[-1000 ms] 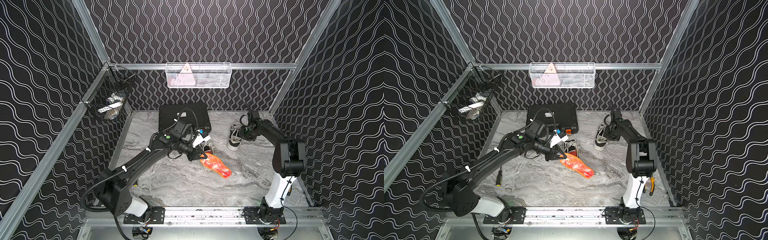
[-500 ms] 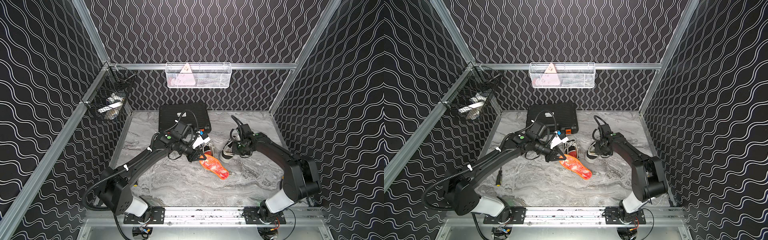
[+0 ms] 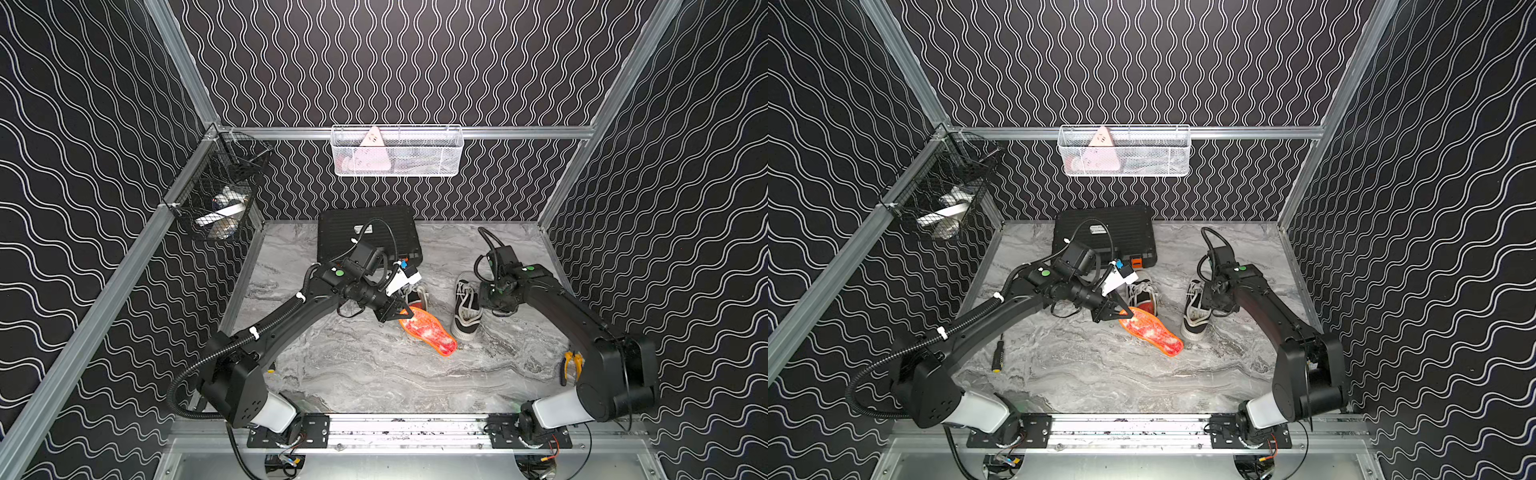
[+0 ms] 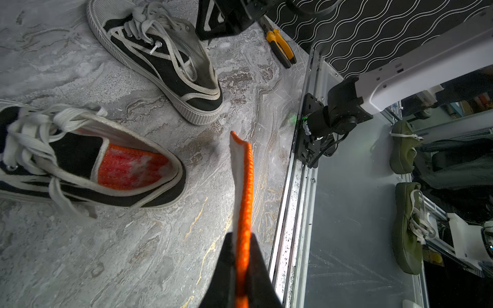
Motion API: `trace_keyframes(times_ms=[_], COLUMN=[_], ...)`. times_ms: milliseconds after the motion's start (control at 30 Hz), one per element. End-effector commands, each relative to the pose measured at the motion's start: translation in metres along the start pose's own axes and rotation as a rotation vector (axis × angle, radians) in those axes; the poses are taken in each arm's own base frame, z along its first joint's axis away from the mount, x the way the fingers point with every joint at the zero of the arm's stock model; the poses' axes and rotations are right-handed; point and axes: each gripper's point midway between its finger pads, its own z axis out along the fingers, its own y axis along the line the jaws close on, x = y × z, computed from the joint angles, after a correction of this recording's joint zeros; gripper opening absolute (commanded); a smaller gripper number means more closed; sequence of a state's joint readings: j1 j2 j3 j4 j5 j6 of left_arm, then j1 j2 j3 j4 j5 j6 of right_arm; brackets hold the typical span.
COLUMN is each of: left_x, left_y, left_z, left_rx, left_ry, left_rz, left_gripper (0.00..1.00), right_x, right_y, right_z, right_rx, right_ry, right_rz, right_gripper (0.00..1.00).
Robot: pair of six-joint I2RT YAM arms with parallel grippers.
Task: Insert the insole into the shoe
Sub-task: Move the shoe to the center of the board, then adjust the shoe at the center of the board.
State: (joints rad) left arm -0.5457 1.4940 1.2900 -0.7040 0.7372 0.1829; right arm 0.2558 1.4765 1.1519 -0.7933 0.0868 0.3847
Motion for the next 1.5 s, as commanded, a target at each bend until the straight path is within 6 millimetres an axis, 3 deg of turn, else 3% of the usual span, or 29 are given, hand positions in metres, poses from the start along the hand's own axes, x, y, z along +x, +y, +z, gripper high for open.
trace_keyframes(times_ms=[0,200,667,800,933,1067,1167,1300,1467], left_x=[-0.001,-0.001,0.003,0.005,0.005,0.003,0.001,-0.003,-0.004], left_y=[0.001,0.005,0.003,0.003,0.004,0.004,0.005,0.005,0.005], left_z=[0.000,0.004,-0.002,-0.003,-0.003,-0.002,-0.001,0.000,-0.001], left_rx=[-0.001,-0.005,-0.026,-0.031,-0.031,-0.024,-0.018,-0.010,-0.010], left_ry=[0.001,0.007,0.019,0.020,0.022,0.020,0.019,0.018,0.024], left_rz=[0.010,-0.004,0.013,0.017,0.016,0.012,0.011,0.016,0.017], left_gripper=[0.00,0.00,0.00,0.00,0.00,0.00,0.00,0.00,0.00], right_x=[-0.012,-0.009,-0.006,-0.011,-0.029,-0.048,-0.057,-0.068,-0.080], right_y=[0.024,0.037,0.032,0.036,0.036,0.023,0.016,0.032,0.034], right_z=[-0.014,0.010,0.060,0.057,0.033,0.015,0.014,0.019,0.021], right_rx=[-0.098,-0.129,-0.078,-0.094,-0.092,-0.103,-0.119,-0.197,-0.186], right_ry=[-0.042,0.002,0.092,0.091,0.040,-0.008,-0.011,-0.018,-0.030], right_rz=[-0.018,0.046,0.089,0.084,0.074,0.094,0.106,0.072,0.074], right_gripper=[0.38,0.35,0.22,0.12,0.06,0.04,0.04,0.05,0.06])
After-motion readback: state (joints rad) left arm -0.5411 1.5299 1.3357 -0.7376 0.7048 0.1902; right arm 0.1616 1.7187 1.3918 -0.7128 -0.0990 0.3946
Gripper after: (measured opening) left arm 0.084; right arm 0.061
